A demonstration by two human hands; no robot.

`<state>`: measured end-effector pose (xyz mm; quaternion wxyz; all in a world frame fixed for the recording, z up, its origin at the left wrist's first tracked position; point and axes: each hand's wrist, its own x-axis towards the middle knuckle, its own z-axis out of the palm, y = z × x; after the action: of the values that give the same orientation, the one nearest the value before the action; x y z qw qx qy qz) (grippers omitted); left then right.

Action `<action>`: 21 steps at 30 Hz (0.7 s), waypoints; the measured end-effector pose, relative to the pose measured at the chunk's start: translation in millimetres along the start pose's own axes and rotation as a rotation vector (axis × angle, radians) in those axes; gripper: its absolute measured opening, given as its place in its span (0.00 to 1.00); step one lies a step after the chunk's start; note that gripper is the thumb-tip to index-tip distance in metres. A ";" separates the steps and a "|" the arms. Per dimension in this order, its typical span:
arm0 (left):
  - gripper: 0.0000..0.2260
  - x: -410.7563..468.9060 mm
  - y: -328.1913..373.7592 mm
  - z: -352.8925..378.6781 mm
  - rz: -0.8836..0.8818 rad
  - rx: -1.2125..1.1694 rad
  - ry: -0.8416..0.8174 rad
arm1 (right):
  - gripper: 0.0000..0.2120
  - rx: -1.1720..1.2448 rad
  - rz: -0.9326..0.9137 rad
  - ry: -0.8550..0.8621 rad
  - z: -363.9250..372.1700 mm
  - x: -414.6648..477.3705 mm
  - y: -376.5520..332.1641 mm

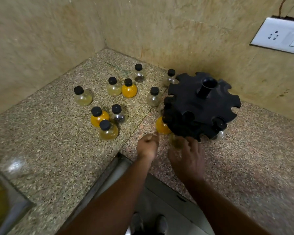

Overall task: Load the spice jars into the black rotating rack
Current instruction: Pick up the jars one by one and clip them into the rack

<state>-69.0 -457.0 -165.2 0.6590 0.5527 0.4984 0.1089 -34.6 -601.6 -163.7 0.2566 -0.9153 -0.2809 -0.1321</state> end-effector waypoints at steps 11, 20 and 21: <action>0.25 0.3 -15.5 -94.1 0.119 0.053 0.534 | 0.34 -0.070 -0.090 -0.705 66.0 -0.3 -62.1; 0.30 35.7 3.0 -142.4 0.388 0.445 0.486 | 0.37 -0.197 0.073 -0.943 97.1 10.8 -101.3; 0.29 41.9 4.7 -145.8 0.405 0.470 0.466 | 0.37 -0.208 0.080 -0.934 98.6 9.9 -103.6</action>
<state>-160.3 -335.8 -168.0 0.3483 0.7363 0.5272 0.2422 -77.3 -470.0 -201.1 0.0149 -0.9076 -0.3160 0.2759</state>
